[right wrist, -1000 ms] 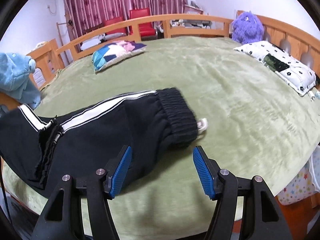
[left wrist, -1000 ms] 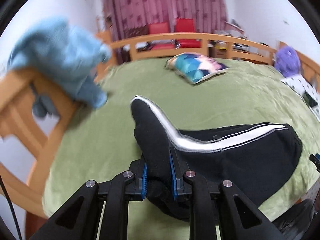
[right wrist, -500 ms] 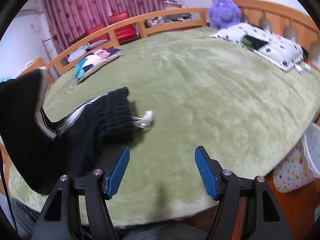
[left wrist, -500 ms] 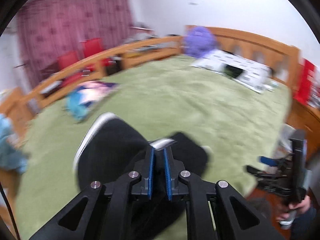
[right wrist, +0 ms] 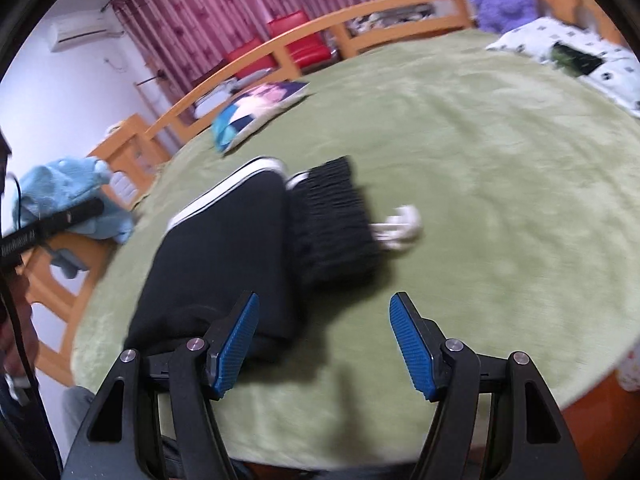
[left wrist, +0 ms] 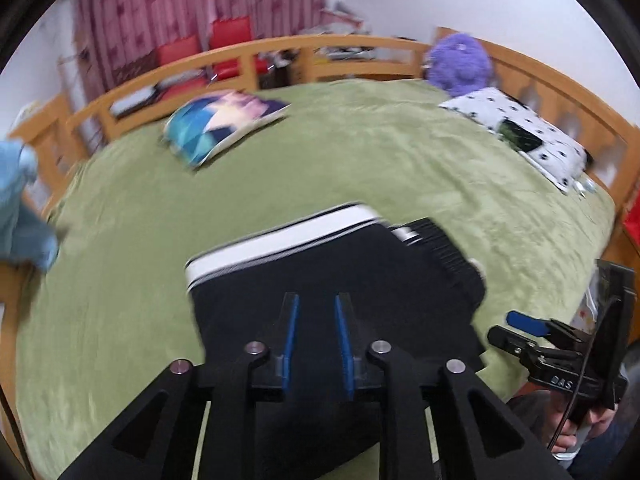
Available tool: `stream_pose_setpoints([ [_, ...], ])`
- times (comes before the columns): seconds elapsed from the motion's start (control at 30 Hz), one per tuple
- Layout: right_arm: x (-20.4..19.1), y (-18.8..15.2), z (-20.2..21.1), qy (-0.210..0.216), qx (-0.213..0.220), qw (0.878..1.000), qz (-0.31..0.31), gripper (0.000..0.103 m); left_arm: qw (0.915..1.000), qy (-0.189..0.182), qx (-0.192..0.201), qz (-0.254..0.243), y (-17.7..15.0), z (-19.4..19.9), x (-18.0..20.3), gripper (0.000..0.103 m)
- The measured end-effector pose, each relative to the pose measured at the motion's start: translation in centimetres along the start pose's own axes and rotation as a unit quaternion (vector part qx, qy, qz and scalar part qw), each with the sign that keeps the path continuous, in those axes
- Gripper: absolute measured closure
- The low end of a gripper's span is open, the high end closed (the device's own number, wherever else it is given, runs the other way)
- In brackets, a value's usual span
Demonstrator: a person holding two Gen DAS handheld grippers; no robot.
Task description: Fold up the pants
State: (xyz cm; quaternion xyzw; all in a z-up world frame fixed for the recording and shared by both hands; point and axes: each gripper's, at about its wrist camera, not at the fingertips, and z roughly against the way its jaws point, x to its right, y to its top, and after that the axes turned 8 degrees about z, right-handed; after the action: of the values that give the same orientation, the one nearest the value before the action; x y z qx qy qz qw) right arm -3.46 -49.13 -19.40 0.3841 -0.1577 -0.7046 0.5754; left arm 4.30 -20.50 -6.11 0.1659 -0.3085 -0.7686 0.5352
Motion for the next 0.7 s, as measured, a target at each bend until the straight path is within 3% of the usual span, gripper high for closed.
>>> stream_pose_setpoints([
  [0.1,-1.1,0.2,-4.3,0.005,-0.067,0.998,-0.001,0.039,0.9996,0.013,-0.012,0.024,-1.0,-0.3,-2.7,0.085],
  [0.13,-1.7,0.0,-5.6,0.005,-0.094,0.996,0.005,0.064,0.9993,0.018,-0.015,0.028,-1.4,-0.4,-3.3,0.085],
  [0.17,-2.5,0.0,-6.1,0.008,-0.113,0.993,0.017,0.08,0.9989,0.025,-0.019,0.034,-1.8,-0.6,-4.2,0.085],
  [0.23,-4.7,0.6,-5.0,-0.027,-0.105,0.991,0.08,0.087,0.9983,0.033,-0.025,0.041,-2.4,-1.0,-5.3,0.085],
  [0.33,-6.2,1.7,-2.5,-0.023,-0.066,0.992,0.102,0.091,0.9973,0.031,-0.034,0.056,-2.8,-1.9,-6.3,0.085],
  [0.5,-4.4,5.2,1.1,0.026,0.006,0.997,0.067,0.094,0.9968,0.017,-0.046,0.062,-3.1,-2.8,-6.6,0.085],
  [0.57,-3.4,5.9,2.6,0.008,0.03,0.998,0.06,0.094,0.9972,0.012,-0.045,0.058,-3.2,-2.9,-6.5,0.085],
  [0.7,0.6,4.4,1.8,-0.042,0.003,0.998,0.035,0.093,0.9969,-0.009,-0.049,0.06,-3.5,-3.5,-6.4,0.085],
])
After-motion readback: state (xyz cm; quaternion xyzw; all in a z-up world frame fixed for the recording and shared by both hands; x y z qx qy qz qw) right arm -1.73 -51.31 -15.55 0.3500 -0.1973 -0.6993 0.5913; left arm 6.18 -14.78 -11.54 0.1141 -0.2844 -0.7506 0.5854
